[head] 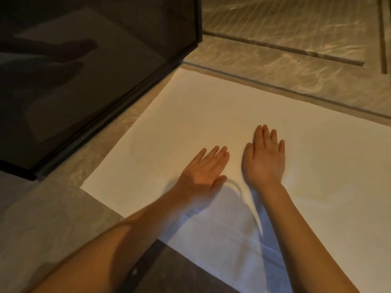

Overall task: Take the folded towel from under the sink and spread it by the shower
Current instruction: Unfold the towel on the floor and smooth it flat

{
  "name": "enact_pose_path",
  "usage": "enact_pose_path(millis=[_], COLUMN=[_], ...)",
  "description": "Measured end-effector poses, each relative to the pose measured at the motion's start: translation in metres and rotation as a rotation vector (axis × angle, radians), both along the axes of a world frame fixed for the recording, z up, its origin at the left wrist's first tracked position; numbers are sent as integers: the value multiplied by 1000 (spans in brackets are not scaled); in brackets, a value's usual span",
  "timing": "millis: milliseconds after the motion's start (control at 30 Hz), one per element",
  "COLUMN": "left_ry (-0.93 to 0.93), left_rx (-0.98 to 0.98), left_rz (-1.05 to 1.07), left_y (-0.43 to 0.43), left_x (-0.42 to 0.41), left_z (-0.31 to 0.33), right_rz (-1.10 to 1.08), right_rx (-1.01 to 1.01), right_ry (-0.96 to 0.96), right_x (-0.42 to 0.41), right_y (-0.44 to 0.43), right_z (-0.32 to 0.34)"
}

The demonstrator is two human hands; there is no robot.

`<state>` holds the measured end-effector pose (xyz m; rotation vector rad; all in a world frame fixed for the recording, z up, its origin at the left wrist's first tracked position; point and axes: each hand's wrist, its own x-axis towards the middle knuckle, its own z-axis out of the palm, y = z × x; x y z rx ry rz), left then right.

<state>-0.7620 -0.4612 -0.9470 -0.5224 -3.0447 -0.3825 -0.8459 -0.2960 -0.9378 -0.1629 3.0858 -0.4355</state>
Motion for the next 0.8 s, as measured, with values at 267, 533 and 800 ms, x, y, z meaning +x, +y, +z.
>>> enact_pose_path(millis=[267,533,800], left_ry=[-45,-152,-71], left_rx=[-43,-65,-86], left_rz=[177,601,147], left_y=[-34,-189,-52], left_x=[29,47,57], left_z=[-5,1,8], right_rz=[75,59,47], right_rx=[33,37,30], right_ry=[-27,21,37], right_x=[75,77,76], right_y=[-19,-22,-24], right_z=[-21,-24,-22])
